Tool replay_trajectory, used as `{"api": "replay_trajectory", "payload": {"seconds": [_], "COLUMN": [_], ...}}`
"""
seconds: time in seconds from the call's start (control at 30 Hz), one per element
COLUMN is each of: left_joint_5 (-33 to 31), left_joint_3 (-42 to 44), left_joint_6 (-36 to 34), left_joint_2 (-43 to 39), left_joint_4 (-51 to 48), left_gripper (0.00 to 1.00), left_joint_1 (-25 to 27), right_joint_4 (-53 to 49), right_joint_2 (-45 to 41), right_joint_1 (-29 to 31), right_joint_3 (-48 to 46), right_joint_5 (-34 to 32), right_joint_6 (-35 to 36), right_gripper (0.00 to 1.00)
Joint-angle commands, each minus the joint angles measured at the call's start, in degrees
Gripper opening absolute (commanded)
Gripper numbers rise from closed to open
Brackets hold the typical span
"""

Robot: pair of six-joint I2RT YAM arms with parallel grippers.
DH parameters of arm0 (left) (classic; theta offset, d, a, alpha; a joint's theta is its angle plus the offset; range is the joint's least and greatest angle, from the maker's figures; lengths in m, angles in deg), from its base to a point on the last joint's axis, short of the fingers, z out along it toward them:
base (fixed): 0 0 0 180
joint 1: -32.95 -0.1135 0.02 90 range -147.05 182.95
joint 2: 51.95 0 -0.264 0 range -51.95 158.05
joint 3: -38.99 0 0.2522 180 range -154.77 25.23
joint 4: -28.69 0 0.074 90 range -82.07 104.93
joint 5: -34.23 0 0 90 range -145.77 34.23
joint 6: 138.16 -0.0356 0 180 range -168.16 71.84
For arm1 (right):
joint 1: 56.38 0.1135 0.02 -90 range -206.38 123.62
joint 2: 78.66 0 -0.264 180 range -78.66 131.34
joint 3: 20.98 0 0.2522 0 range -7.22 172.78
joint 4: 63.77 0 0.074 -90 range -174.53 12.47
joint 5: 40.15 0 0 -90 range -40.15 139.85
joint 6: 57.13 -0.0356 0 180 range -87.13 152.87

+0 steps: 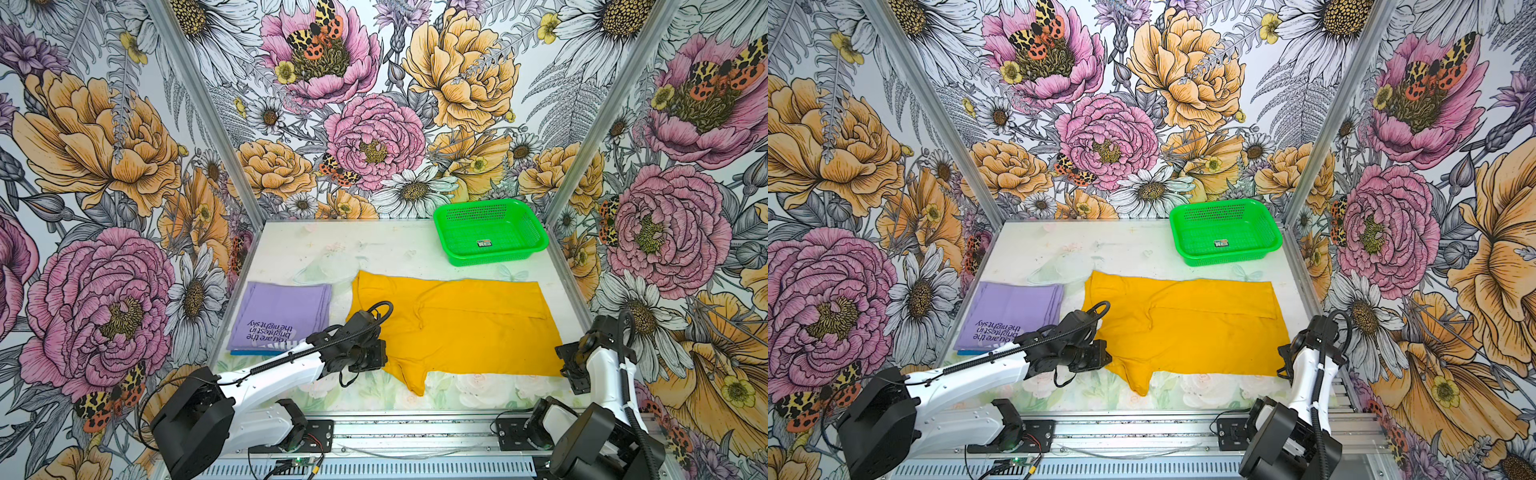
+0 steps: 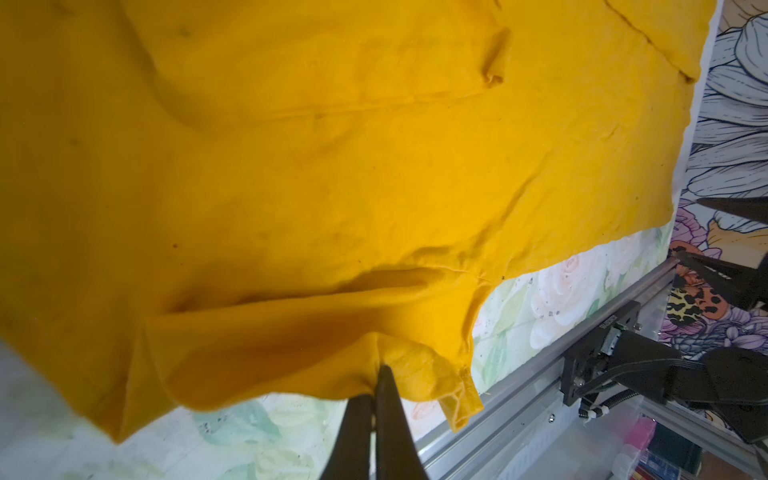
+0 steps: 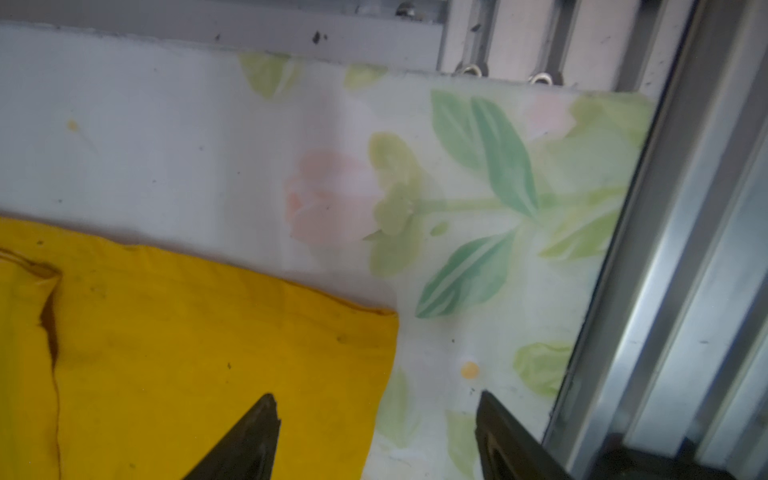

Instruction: Fold and stack the t-shirts

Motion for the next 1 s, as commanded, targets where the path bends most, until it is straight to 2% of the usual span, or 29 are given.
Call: {"api": "replay_trajectory", "payload": {"seconds": [0.0,0.23,0.47,0.7,0.77,0.97], "left_joint_5": [1.1,1.0,-0.5,-1.7,-1.7,-1.8], "left_joint_3": [-2.0,-5.0,-7.0,-7.1,-7.3,-7.1], "left_joint_6": [-0.6,0.5,0.8,0.6,0.3,-0.2], "left_joint_2": [0.6,2.9,5.2,5.7,5.9,5.5], "left_joint_4": [1.6,1.3,1.2,1.2,1.2,1.2], "left_gripper": [0.0,0.0,0.0,0.0,0.0,0.0], "left_joint_1": [-0.4,0.6,1.7,2.0,1.9,1.5], "right_joint_4": [4.4,12.1,12.9,13.2,13.5,12.8], "right_joint_2": [0.9,8.7,10.0,9.9,10.2,6.9], "right_joint_1": [-3.1,-6.6,-6.6,-6.3,-5.2,-0.9], "right_joint_3": [-1.1,-2.1,-1.7,-1.9,-2.7,-4.5], "right_joint_5": [-2.5,1.3,1.9,7.7,9.4,7.7], "right_joint_6": [0.8,2.8,4.3,6.9,6.6,3.7], "right_gripper": [0.67,0.49,0.47,0.47,0.46,0.41]}}
